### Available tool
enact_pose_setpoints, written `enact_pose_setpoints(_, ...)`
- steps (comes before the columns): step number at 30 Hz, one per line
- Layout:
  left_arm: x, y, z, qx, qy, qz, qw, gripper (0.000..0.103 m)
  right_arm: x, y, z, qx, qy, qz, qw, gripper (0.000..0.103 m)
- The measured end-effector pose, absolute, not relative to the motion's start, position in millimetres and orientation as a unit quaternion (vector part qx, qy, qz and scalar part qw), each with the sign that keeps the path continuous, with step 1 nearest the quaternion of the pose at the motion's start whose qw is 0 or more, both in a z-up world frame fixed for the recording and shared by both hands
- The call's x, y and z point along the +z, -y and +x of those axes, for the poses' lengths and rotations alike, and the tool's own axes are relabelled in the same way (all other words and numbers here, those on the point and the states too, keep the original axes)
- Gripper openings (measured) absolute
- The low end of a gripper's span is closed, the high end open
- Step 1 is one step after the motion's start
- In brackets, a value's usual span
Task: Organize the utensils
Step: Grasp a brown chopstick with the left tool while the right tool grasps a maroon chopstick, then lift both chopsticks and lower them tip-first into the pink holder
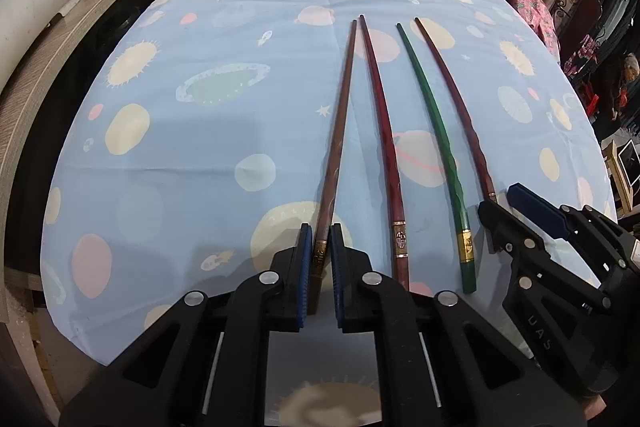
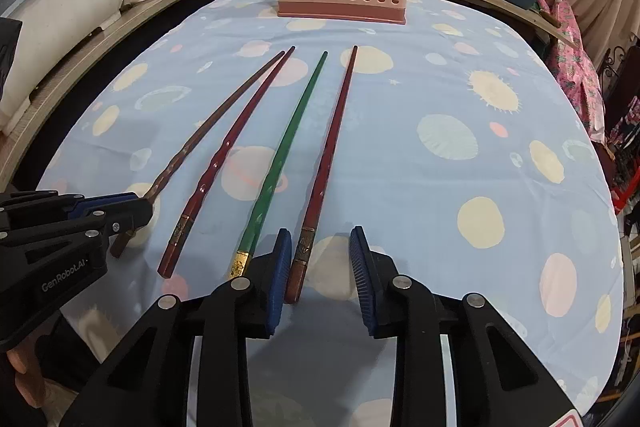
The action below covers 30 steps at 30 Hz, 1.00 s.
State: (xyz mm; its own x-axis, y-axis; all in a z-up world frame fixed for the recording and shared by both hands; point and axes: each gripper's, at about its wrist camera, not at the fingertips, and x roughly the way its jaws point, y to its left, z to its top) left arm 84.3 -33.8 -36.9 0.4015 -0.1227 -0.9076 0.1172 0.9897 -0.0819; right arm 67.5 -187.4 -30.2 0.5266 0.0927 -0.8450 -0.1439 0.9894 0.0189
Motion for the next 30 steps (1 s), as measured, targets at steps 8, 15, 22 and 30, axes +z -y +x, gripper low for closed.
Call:
enact_pose_setpoints(8, -29.7, 25.3, 89.6, -0.069, -0.542, -0.019, 0.837, 0.007, -29.2, 192.5, 72.5, 0.064, -0.484, -0.016, 0.873, 0.007)
enact_pose_setpoints(15, -6.8, 20.9, 98.1, -0.059, -0.521, -0.022, 0.852, 0.007, -6.9, 204.7, 84.5, 0.055, -0.458, -0.001, 0.887, 0.007)
enact_pose_setpoints(22, 25.3, 12.5, 115.0, -0.054, -0.496, -0.038, 0.866, 0.007, 34.9, 212.6, 107.7, 0.050, -0.409, -0.002, 0.911, 0.007)
enact_pose_setpoints(30, 81.3, 3.8, 146.8, -0.045, -0.441, -0.051, 0.895, 0.007, 92.1, 214.7, 143.4, 0.057, -0.348, -0.003, 0.936, 0.007)
